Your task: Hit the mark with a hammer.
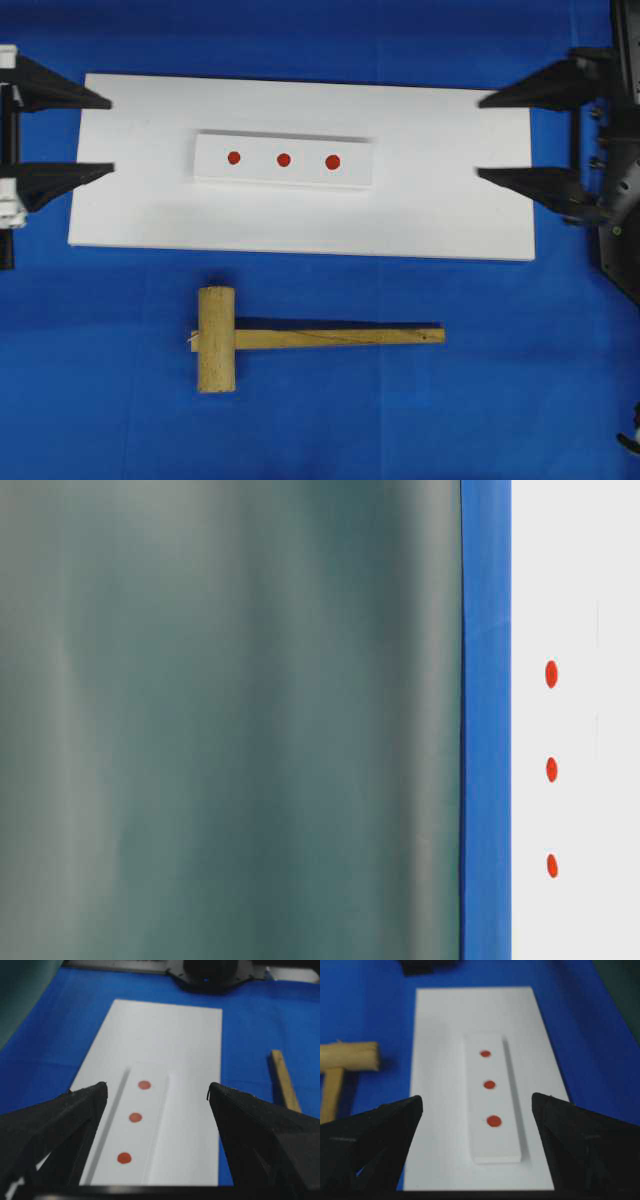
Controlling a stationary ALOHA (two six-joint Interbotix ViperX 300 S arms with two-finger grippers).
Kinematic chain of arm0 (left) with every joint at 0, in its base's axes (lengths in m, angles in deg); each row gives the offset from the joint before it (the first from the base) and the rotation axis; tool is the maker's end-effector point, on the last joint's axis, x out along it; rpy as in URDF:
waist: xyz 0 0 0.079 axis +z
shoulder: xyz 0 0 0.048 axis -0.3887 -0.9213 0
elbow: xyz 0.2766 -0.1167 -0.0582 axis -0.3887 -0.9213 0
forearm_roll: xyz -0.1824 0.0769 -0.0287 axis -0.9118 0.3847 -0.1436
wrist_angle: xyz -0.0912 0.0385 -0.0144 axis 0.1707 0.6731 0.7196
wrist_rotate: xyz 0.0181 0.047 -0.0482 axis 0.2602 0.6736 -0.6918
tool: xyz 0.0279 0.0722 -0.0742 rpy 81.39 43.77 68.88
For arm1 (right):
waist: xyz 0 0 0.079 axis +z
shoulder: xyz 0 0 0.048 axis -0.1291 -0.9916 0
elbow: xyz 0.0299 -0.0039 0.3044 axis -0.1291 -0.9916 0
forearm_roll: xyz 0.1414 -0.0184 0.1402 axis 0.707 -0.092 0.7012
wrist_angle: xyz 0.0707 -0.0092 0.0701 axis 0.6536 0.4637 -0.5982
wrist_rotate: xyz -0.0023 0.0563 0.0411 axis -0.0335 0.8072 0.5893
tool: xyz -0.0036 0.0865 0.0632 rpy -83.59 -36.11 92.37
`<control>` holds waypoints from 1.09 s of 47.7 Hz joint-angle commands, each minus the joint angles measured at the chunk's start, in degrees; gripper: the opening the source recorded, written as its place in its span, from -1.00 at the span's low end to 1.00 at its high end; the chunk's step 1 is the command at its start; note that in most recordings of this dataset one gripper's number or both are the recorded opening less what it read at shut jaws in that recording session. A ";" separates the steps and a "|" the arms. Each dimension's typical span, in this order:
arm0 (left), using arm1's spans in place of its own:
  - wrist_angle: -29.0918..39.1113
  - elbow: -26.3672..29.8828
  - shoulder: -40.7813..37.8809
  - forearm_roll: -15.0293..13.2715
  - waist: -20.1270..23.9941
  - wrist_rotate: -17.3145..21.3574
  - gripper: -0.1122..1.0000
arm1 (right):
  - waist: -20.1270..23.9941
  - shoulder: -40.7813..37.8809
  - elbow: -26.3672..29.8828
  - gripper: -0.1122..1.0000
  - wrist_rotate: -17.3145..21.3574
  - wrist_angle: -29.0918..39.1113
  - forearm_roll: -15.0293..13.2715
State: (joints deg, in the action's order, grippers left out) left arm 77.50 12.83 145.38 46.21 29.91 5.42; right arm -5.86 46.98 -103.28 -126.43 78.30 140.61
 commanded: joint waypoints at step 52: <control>6.86 -9.32 15.64 0.09 -2.46 2.20 0.62 | -0.09 20.48 -16.17 0.63 -0.26 0.18 3.60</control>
State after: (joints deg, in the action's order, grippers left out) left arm 84.71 2.90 161.38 46.21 27.53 7.62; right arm -5.86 67.99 -120.24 -126.61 78.74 144.04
